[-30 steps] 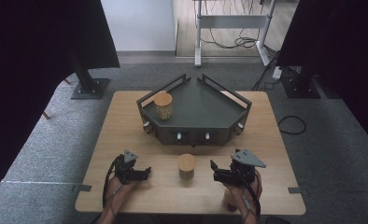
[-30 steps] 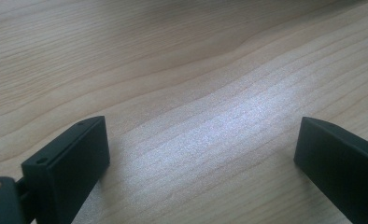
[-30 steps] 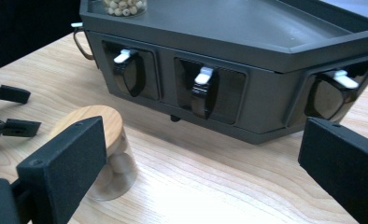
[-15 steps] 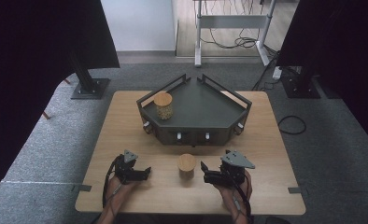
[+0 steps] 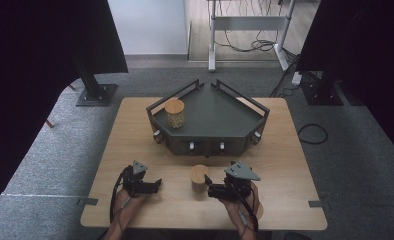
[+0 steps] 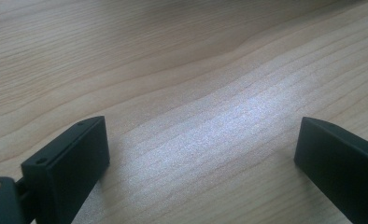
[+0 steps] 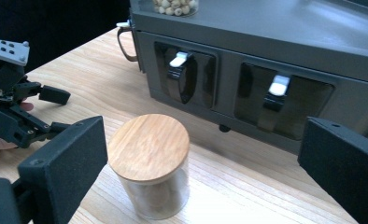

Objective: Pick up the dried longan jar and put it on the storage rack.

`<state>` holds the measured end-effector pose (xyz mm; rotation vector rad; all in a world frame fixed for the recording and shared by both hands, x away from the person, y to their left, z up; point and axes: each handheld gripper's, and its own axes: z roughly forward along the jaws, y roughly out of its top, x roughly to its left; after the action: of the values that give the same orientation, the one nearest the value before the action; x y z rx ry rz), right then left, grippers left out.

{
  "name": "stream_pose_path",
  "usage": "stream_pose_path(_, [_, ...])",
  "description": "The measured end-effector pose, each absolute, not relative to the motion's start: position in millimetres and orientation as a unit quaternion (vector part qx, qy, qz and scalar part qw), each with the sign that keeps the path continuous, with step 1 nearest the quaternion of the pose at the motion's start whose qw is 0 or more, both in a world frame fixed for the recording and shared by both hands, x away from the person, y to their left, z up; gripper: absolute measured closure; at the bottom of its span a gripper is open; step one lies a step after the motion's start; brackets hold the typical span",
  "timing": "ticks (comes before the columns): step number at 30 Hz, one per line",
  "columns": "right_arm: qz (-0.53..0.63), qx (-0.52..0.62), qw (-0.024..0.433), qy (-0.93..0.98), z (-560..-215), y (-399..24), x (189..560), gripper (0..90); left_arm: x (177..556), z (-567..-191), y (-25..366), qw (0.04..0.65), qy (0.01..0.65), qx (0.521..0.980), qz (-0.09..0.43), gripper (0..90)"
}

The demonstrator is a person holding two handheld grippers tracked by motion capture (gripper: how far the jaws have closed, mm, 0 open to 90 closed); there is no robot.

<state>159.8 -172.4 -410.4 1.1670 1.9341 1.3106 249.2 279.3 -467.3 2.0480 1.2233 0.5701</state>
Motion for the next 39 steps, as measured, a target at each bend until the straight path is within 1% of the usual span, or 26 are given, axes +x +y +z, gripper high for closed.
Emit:
stream_pose_path(26, [0.468, 0.422, 0.265, 0.73, -426, -134, 172, 2.1, 249, -467, 279, 0.338, 0.469, 0.786, 0.219, 2.7])
stream_pose_path(39, [0.464, 0.427, 0.254, 0.734, -438, -126, 180, 2.6, 249, -467, 279, 0.338, 0.469, 0.786, 0.219, 2.7])
